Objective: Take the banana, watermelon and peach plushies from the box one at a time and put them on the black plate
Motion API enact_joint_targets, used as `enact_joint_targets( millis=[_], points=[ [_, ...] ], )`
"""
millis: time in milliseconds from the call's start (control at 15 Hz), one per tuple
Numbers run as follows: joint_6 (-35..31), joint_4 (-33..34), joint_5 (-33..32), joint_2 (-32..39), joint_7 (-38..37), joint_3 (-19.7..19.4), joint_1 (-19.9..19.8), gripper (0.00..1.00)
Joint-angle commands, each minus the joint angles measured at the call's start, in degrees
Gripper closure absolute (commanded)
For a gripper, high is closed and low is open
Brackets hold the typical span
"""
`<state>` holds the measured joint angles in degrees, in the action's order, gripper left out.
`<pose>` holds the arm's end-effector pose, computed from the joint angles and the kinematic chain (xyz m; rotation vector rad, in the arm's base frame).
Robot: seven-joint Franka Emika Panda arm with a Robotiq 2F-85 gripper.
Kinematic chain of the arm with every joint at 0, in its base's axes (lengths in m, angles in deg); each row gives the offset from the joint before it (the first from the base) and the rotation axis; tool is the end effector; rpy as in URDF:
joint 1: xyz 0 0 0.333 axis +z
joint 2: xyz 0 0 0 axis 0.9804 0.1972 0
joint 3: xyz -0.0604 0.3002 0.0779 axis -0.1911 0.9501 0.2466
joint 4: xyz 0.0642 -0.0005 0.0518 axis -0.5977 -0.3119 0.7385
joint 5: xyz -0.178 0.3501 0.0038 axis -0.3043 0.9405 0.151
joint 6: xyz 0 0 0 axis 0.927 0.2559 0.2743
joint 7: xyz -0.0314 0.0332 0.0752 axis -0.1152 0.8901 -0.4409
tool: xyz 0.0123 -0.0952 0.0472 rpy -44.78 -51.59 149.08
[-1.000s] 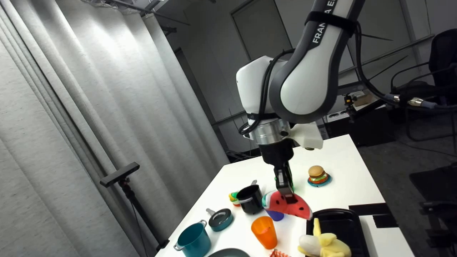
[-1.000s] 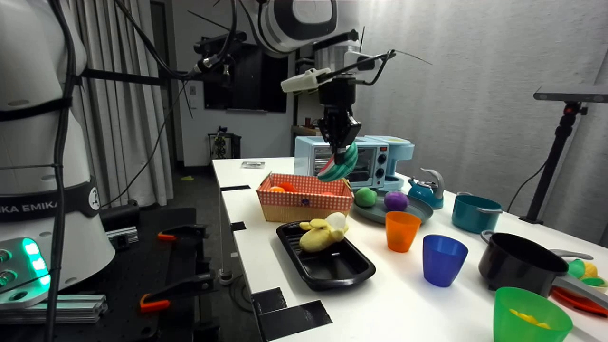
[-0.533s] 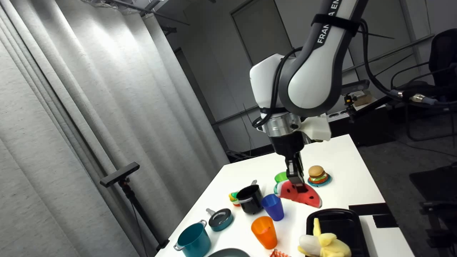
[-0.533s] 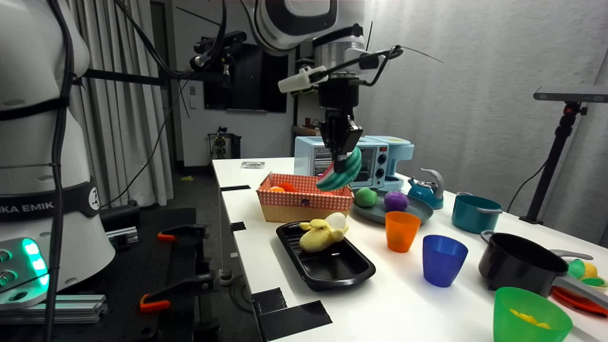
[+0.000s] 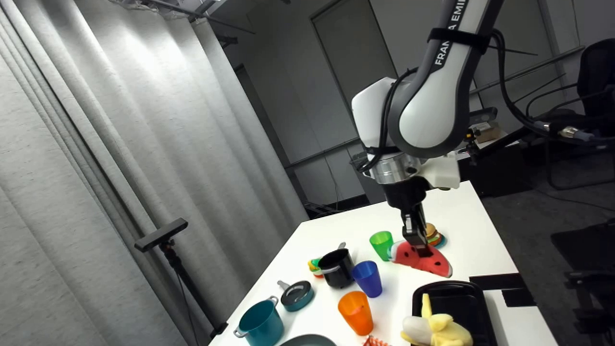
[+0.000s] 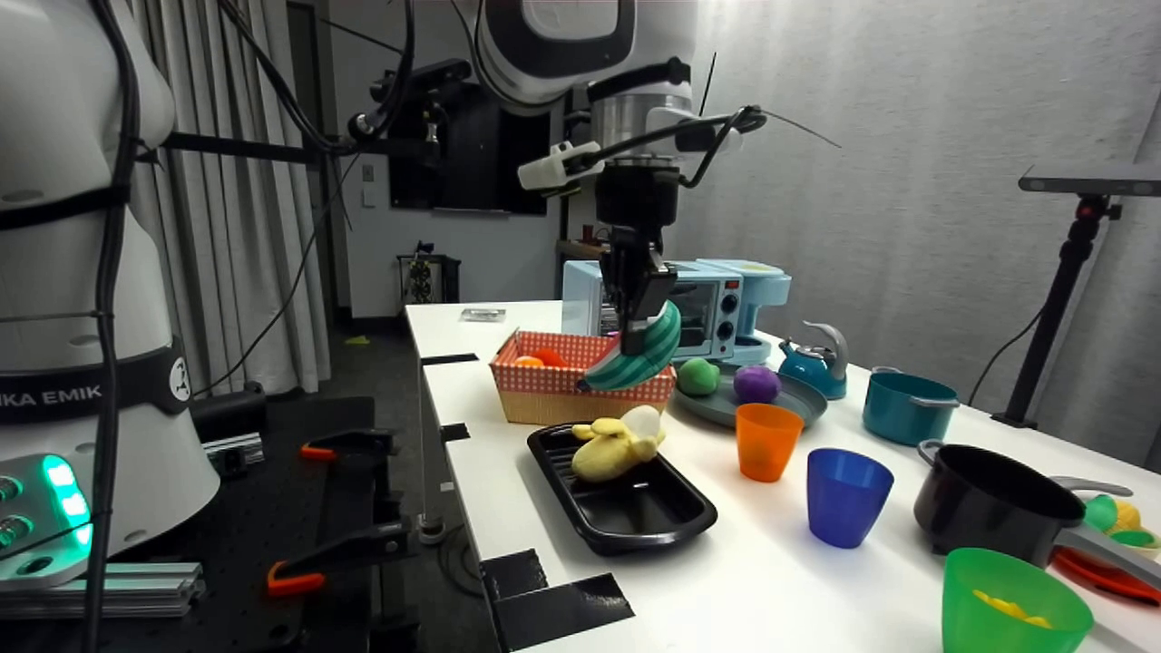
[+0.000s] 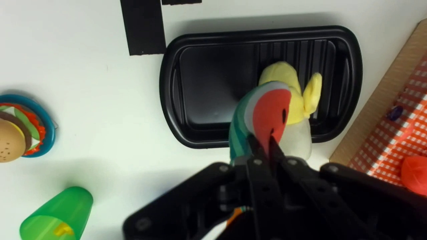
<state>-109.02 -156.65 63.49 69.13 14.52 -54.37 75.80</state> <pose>0.4402 -0.0577 0.3059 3.1316 -0.0994 0.1031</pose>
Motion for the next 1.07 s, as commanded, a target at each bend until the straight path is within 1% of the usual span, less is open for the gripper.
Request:
enact_joint_targets(
  millis=[0,800,867,933,1000],
  points=[
    [-2.31,-1.86,2.41,-0.46,0.37,-0.19,-0.3,0.99],
    [-2.49,0.07,2.8,3.11,0.45,-0.54,-0.71,0.99],
    [-2.44,0.3,2.81,3.36,0.45,-0.57,-0.74,0.69],
    [-2.44,0.47,2.86,3.56,0.47,-0.6,-0.76,0.67],
    [-2.4,0.68,2.84,3.78,0.46,-0.61,-0.8,0.61]
  ],
)
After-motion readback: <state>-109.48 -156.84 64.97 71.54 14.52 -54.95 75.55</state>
